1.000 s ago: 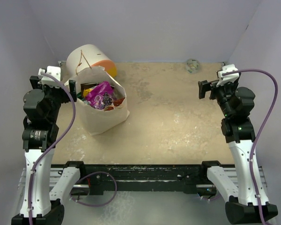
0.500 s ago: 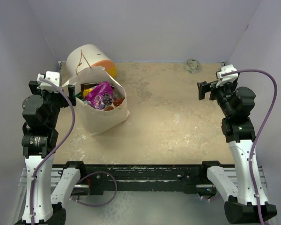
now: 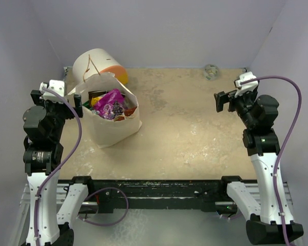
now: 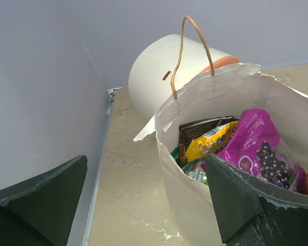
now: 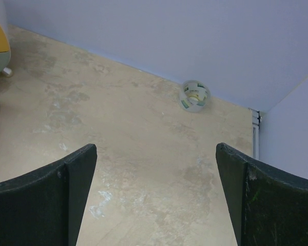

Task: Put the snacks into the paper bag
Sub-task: Reset both arms

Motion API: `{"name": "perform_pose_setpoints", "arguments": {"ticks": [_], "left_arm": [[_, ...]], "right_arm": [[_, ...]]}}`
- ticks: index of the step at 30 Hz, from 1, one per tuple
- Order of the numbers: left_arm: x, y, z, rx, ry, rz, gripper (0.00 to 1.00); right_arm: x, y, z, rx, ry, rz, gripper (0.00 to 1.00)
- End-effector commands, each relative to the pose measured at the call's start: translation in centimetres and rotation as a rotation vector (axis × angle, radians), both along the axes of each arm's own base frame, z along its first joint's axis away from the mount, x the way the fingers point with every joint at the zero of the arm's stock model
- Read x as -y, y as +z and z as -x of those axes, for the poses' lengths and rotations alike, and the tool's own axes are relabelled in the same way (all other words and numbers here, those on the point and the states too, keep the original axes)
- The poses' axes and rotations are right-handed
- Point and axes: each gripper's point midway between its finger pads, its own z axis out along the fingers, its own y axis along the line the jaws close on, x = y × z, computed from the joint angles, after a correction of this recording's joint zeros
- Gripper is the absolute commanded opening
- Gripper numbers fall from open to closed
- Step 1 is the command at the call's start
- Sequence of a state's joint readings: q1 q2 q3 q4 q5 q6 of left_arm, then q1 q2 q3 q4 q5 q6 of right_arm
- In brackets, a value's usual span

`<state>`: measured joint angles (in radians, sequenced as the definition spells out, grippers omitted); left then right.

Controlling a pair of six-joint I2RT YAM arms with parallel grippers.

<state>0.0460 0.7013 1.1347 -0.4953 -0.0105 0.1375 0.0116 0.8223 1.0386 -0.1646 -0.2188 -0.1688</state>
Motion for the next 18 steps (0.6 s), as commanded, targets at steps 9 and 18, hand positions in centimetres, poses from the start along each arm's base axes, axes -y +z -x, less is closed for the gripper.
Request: {"name": "perform_pose_setpoints", "arguments": {"ticks": [9,18], "left_arm": [[-0.02,1.26,0.29,0.044,0.004,0.021,0.99],[-0.41,1.47,0.53,0.049,0.026,0.019,0.99]], "right_arm": [[-0.29,2.18,0.68,0.064,0.030,0.028,1.00],[-0.35,2.30,0.88,0.068,0.035,0.029,1.00]]}}
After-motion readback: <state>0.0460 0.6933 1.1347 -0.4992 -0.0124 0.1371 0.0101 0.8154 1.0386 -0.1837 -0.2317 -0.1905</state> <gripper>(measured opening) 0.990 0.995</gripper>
